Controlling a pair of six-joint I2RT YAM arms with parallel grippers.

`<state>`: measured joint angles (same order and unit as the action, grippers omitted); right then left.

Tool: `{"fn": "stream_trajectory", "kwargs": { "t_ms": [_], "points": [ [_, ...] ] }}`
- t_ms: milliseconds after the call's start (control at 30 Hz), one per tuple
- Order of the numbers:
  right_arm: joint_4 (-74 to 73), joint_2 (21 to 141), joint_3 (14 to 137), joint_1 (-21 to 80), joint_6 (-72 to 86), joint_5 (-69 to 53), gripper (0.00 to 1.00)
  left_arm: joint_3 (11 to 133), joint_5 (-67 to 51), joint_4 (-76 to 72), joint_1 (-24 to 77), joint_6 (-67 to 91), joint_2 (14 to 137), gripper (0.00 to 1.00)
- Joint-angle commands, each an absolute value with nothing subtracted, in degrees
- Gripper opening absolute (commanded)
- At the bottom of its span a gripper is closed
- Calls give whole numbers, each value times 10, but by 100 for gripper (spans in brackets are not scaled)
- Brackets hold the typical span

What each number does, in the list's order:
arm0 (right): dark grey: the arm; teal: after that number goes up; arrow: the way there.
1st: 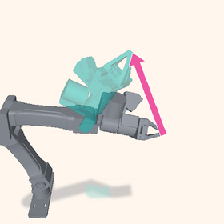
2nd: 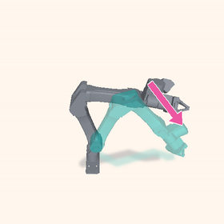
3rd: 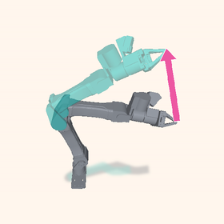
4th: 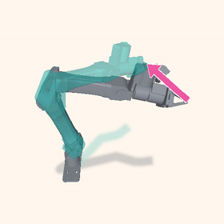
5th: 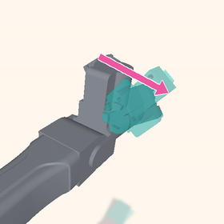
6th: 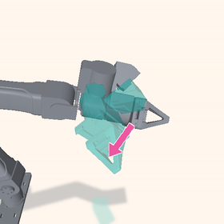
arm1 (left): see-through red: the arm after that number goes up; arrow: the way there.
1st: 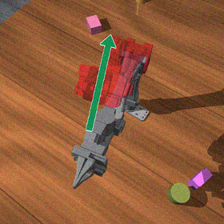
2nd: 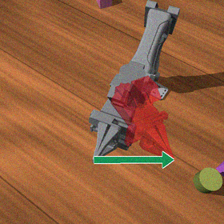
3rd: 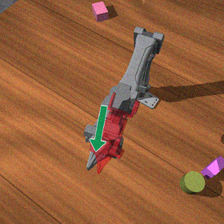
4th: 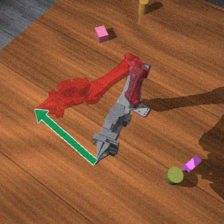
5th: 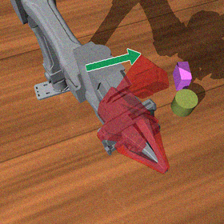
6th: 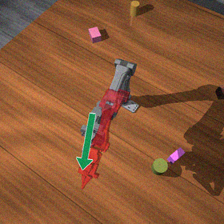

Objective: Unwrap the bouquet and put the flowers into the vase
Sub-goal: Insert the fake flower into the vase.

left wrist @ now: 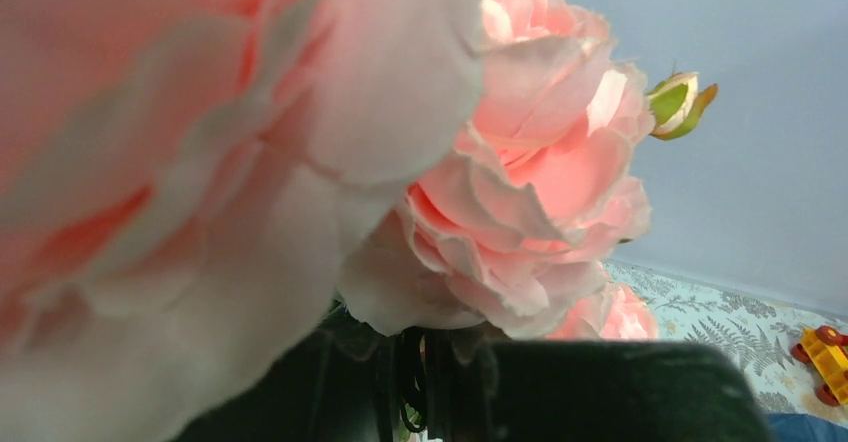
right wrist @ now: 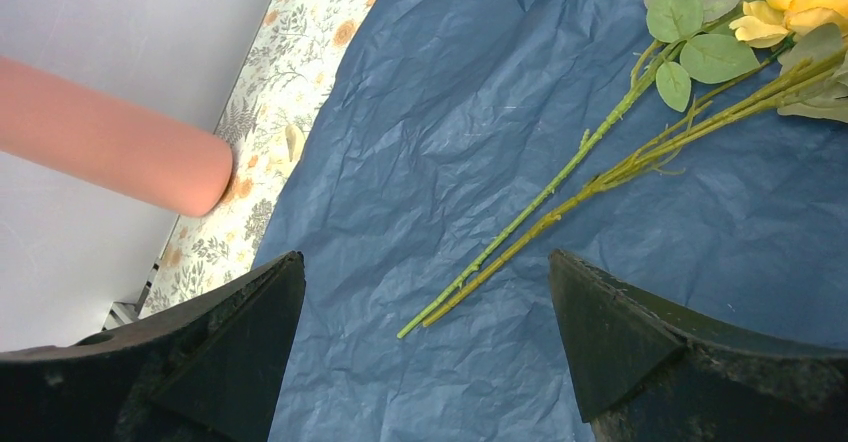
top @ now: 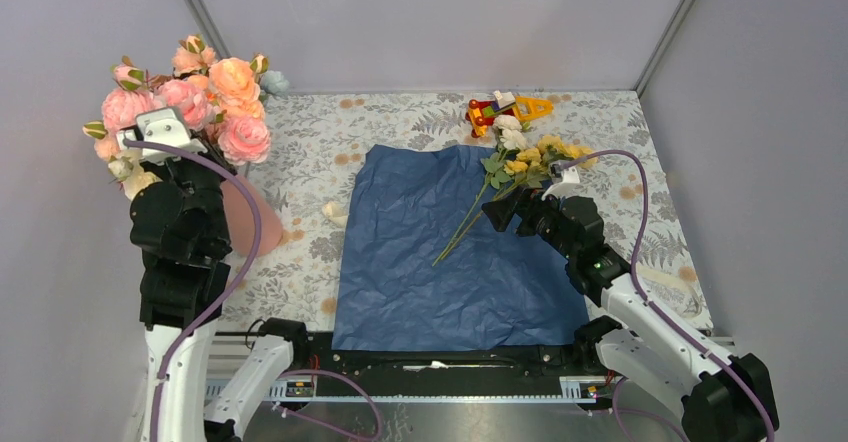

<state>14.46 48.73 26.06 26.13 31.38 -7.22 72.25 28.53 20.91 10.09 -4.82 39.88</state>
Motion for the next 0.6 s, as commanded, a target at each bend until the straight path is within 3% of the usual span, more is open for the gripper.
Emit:
{"fn": "stream_trajectory", "kwargs": {
  "t_ms": [0, 133, 567],
  "points": [
    [152, 476, 263, 258, 311, -85, 97, 716, 191, 205, 42, -2, 418, 0],
    [149, 474, 263, 258, 310, -84, 97, 714, 153, 202, 1, 32, 420, 0],
    [149, 480, 260, 258, 308, -85, 97, 699, 235, 218, -55, 11, 419, 0]
  ]
}}
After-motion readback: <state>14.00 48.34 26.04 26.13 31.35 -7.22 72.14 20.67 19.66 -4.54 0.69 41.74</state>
